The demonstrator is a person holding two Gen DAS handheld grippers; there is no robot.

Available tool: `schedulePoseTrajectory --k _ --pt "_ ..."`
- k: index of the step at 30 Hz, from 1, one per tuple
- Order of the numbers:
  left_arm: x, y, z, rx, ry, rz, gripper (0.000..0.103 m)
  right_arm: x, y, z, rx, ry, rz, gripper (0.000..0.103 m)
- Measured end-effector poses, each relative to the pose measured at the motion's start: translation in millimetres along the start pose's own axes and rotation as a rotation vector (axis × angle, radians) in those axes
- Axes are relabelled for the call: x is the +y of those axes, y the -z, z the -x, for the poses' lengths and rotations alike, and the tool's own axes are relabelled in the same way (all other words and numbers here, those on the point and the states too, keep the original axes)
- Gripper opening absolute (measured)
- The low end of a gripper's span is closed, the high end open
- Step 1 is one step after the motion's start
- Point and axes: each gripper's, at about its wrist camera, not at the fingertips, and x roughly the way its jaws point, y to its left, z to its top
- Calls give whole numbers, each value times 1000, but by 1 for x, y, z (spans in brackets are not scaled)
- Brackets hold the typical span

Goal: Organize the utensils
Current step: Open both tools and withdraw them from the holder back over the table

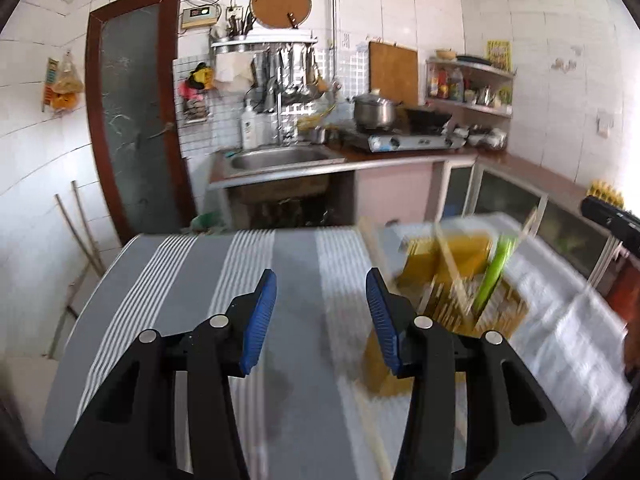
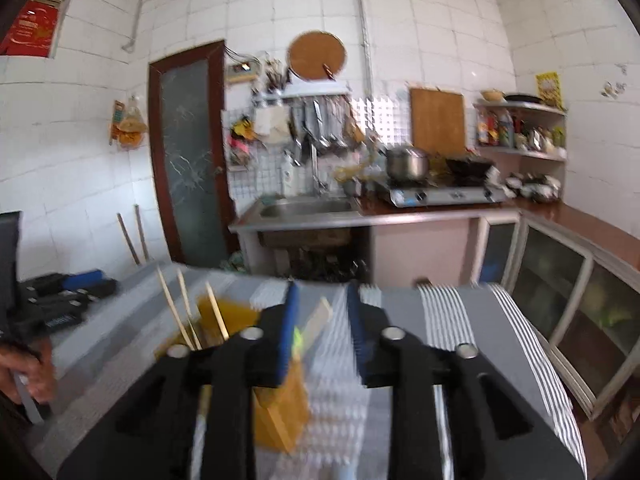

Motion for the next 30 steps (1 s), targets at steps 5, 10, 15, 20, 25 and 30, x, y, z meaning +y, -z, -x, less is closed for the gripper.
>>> schedulePoseTrajectory --k 5,10,15,20,25,30 --pt "20 60 17 61 -48 64 46 -12 67 18 128 61 -13 32" --pt "32 116 32 136 -60 119 49 -16 120 47 205 100 -36 34" --pt "39 152 44 207 -34 162 49 -21 146 66 250 125 -74 35" --pt "31 164 53 210 -11 160 49 -13 146 76 240 122 -81 36" --pt "21 160 71 168 3 143 49 -2 143 87 228 108 -56 39" --pt "18 162 79 176 10 140 49 -3 148 95 235 103 -62 40"
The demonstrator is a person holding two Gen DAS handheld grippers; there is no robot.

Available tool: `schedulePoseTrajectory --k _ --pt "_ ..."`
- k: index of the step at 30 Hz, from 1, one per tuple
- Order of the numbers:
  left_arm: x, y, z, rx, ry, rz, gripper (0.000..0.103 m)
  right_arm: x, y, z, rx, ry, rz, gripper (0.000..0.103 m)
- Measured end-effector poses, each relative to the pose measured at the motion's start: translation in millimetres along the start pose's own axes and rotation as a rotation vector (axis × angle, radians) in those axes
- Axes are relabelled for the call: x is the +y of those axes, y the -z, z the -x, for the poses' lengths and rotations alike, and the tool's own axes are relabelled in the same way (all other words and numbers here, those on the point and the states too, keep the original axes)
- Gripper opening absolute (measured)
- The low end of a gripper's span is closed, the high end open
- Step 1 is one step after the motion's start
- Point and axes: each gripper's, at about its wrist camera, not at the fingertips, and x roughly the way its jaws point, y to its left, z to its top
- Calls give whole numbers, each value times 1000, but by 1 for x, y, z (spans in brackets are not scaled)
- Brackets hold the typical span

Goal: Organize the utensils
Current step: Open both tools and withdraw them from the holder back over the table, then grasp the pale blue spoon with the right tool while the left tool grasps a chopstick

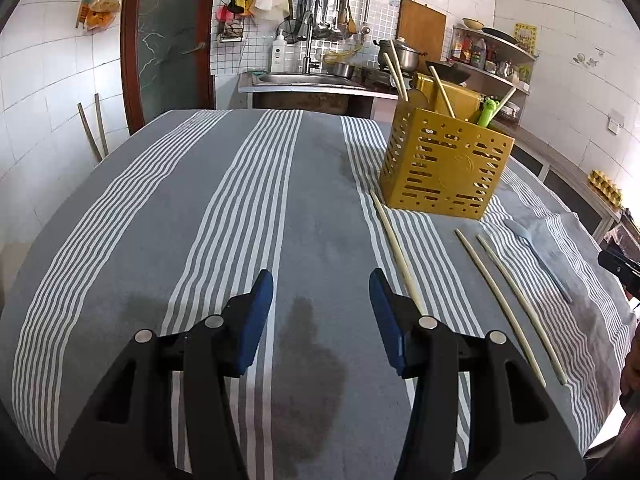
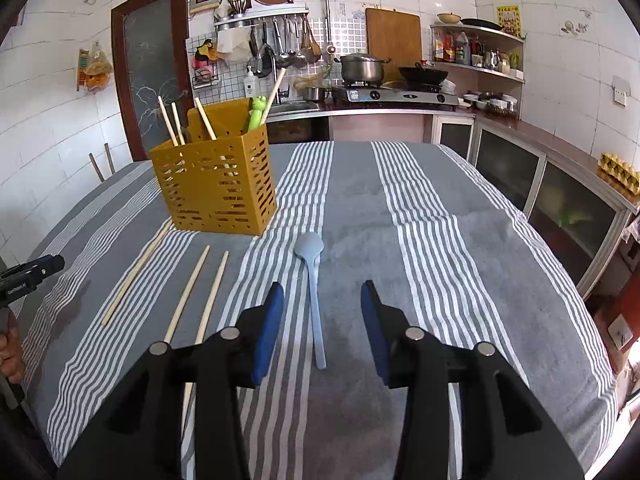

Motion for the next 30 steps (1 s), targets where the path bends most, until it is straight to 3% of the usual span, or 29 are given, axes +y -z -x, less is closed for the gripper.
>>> schedulePoseTrajectory --k 13,30 --pt "-20 -11 -13 46 40 -30 50 -7 -1 -14 41 -3 -5 44" --pt "-57 -44 -83 165 73 -128 51 20 -33 -103 227 -19 102 49"
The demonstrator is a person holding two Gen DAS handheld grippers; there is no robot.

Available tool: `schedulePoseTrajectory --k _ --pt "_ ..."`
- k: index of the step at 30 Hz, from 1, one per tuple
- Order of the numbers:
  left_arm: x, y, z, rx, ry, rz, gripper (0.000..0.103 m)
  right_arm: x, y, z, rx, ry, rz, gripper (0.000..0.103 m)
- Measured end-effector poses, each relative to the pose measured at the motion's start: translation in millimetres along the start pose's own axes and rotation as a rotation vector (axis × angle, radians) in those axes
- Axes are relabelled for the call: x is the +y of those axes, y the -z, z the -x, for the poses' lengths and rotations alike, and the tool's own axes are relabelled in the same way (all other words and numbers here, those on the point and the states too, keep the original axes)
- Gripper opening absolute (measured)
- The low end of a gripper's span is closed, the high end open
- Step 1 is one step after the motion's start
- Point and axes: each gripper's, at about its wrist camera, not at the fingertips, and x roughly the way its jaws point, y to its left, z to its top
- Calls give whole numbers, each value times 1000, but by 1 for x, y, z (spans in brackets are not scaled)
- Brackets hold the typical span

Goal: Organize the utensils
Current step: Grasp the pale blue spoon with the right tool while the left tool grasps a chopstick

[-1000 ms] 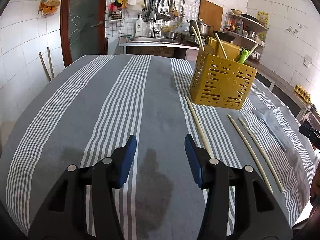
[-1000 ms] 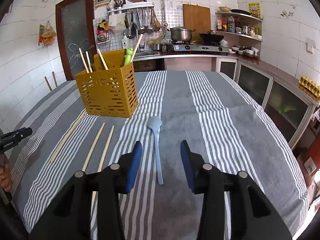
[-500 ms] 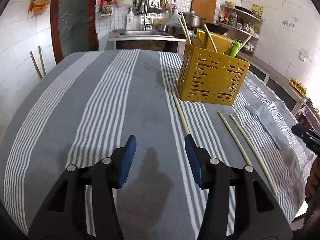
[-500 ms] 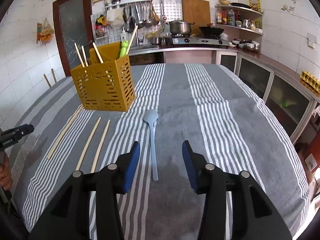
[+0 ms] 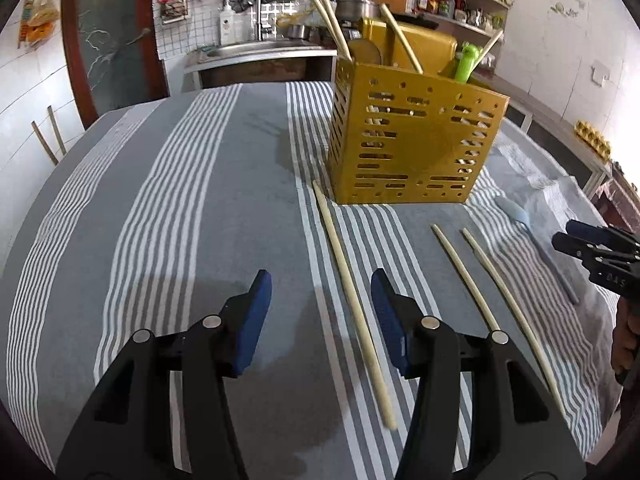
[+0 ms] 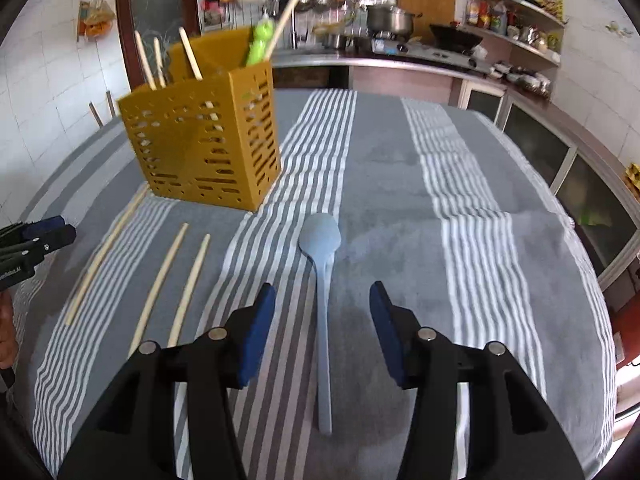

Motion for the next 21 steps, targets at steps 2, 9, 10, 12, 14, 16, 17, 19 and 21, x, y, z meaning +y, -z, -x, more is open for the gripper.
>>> schedulePoseTrajectory --k 2,9,10,12,14,16,17,19,21 --pt "0 -6 -13 27 10 0 51 1 -6 -14 28 6 8 49" --pt "-6 -24 -44 75 18 -10 51 9 -13 -44 91 27 25 49" --pt "-7 -27 -48 81 10 -16 51 9 -13 -45 93 29 21 48" --pt "-8 -31 -55 86 1 -9 51 9 -15 -50 103 29 14 48" --pt "-7 -36 -62 104 -8 -7 51 9 -19 -53 104 34 1 40" --pt "-6 -41 -72 127 -7 7 51 9 -23 -57 108 28 -9 32" --pt "-6 -44 -77 140 -8 14 51 7 -26 -59 109 27 -12 32" --pt "-6 -47 -83 153 -9 17 50 6 -30 -62 106 27 -21 32" --pt "-7 -49 -89 163 -17 13 49 2 -34 -65 103 29 -36 32"
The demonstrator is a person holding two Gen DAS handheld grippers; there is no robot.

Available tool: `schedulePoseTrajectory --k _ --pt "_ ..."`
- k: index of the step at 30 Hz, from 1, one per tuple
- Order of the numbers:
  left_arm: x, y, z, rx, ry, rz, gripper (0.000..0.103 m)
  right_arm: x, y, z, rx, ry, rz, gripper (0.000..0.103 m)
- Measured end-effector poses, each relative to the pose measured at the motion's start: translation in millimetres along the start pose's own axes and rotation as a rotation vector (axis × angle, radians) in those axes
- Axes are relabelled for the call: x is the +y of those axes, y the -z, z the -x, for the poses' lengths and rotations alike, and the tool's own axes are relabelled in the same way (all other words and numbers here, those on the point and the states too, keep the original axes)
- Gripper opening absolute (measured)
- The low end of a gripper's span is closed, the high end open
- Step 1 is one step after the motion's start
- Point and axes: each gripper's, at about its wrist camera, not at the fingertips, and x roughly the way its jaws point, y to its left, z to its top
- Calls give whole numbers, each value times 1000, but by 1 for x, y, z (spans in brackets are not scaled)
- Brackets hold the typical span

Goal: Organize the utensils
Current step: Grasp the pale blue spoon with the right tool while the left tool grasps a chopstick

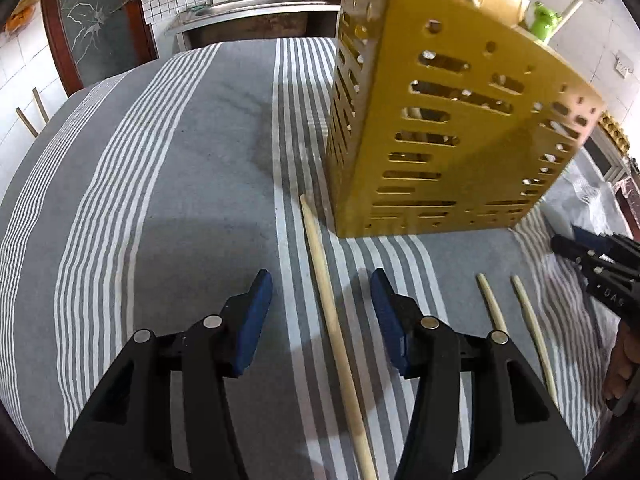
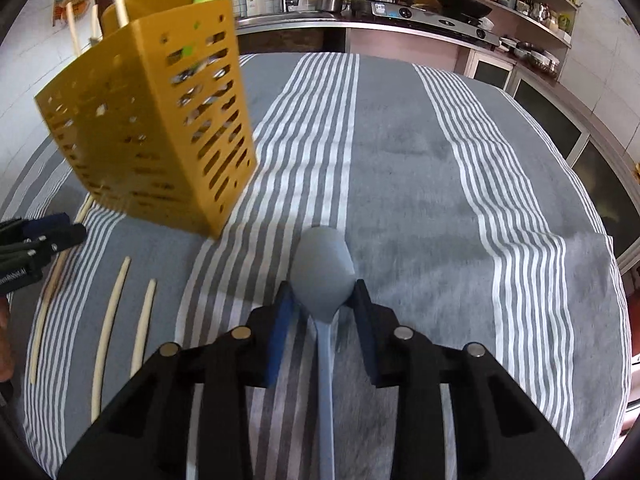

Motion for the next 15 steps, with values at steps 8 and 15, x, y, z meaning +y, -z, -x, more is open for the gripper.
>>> schedulePoseTrajectory --k 8,15 --pt "3 -7 -10 6 -32 -35 12 -5 -7 -6 1 -1 -28 32" --pt "7 -3 1 1 1 -12 4 -15 -14 9 -35 -51 -74 32"
